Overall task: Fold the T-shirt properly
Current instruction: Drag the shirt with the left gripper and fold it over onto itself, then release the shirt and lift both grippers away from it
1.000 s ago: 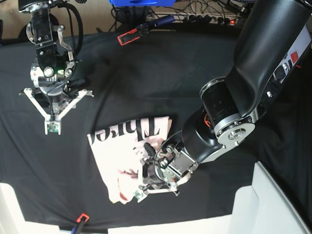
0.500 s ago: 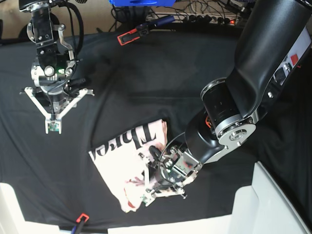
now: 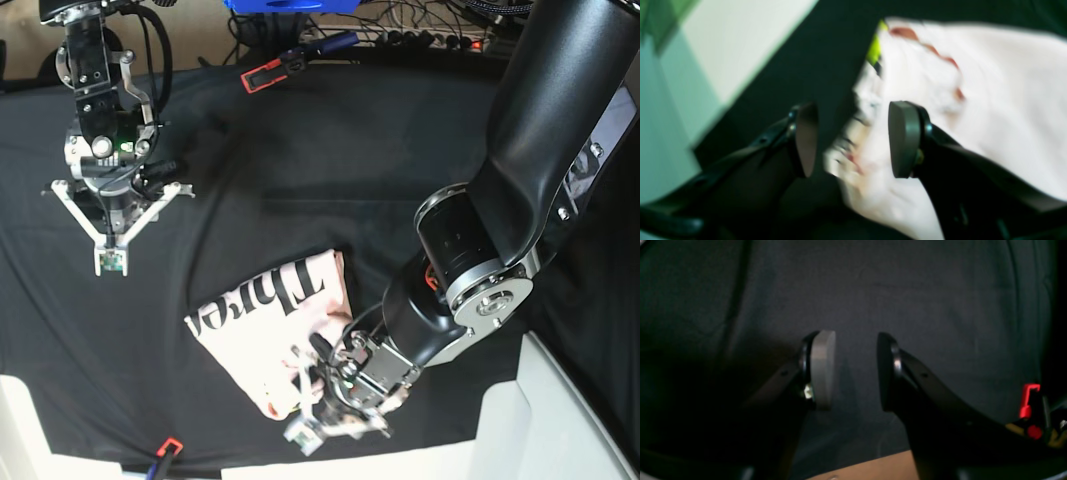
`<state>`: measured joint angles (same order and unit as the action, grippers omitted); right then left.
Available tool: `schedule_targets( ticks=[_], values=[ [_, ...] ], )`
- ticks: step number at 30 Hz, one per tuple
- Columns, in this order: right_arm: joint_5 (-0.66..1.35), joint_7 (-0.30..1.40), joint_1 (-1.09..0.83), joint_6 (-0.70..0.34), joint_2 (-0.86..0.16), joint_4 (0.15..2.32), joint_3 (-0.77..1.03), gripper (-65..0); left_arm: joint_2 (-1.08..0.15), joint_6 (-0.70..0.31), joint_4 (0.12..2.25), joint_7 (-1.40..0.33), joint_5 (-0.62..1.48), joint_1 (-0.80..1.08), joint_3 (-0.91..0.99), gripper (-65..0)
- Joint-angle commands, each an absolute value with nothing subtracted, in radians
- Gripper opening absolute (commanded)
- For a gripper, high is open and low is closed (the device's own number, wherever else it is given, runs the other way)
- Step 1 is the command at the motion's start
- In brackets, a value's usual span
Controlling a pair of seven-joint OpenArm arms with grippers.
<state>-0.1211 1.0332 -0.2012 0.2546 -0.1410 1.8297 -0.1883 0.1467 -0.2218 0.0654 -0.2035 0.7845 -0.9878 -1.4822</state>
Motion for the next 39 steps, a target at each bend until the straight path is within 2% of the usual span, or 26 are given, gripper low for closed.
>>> schedule_targets(
  ticks=[1, 3, 7, 9, 12, 13, 17, 23, 24, 28, 30, 35, 39],
  values=[
    [-0.131, 1.012, -0.174, 0.217, -0.147, 1.845, -0.182, -44.5, 0.157, -0.245, 0.096, -0.222, 0.789, -1.029, -1.484, -31.6],
    [-0.131, 1.012, -0.147, 0.096, -0.145, 1.830, -0.179, -44.5, 0.142, -0.280, 0.145, -0.305, 0.788, -1.021, -1.484, -31.6],
    [-0.130, 1.012, -0.065, -0.119, -0.137, 1.801, -0.177, -44.4, 0.054, -0.295, 0.268, -0.464, 0.786, -0.984, -1.228, -32.8],
    [-0.130, 1.023, -0.012, -0.216, -0.097, 1.779, -0.154, -44.1, -0.008, -0.295, 0.335, -0.532, 0.786, -0.960, -1.118, -41.3],
    [-0.122, 1.024, 0.048, -0.395, 0.001, 1.730, -0.012, -44.1, -0.097, -0.295, 0.433, -0.607, 0.785, -0.912, -0.974, -60.0],
    [-0.102, 1.030, 0.077, -0.466, 0.028, 1.710, 0.045, -44.1, -0.127, -0.295, 0.460, -0.628, 0.786, -0.895, -0.928, -63.8],
    [0.050, 1.109, 0.179, -0.682, 0.070, 1.586, 0.217, -44.0, -0.232, -0.295, 0.587, -0.714, 0.788, -0.806, -0.730, -65.0],
    [0.398, 1.162, 0.282, -0.698, 0.061, 1.322, 0.429, -43.8, -0.332, -0.295, 0.803, -0.828, 0.783, -0.679, -0.501, -65.0],
    [0.449, 1.167, 0.295, -0.698, 0.045, 1.267, 0.456, -41.9, -0.344, -0.295, 0.840, -0.848, 0.783, -0.659, -0.473, -65.0],
    [0.653, 1.147, 0.309, -0.698, -0.013, 1.092, 0.479, -22.8, -0.394, -0.295, 0.978, -0.874, 0.782, -0.565, -0.392, -65.0],
    [0.733, 1.138, 0.306, -0.698, -0.030, 1.050, 0.481, -17.3, -0.423, -0.295, 1.009, -0.872, 0.780, -0.527, -0.372, -65.0],
    [0.889, 1.135, 0.305, -0.698, -0.048, 0.987, 0.479, -17.1, -0.506, -0.289, 1.020, -0.871, 0.780, -0.472, -0.371, -65.0],
    [0.906, 1.086, 0.332, -0.698, -0.044, 0.966, 0.475, -16.8, -0.568, -0.288, 1.013, -0.872, 0.780, -0.441, -0.369, -65.0]
  ],
)
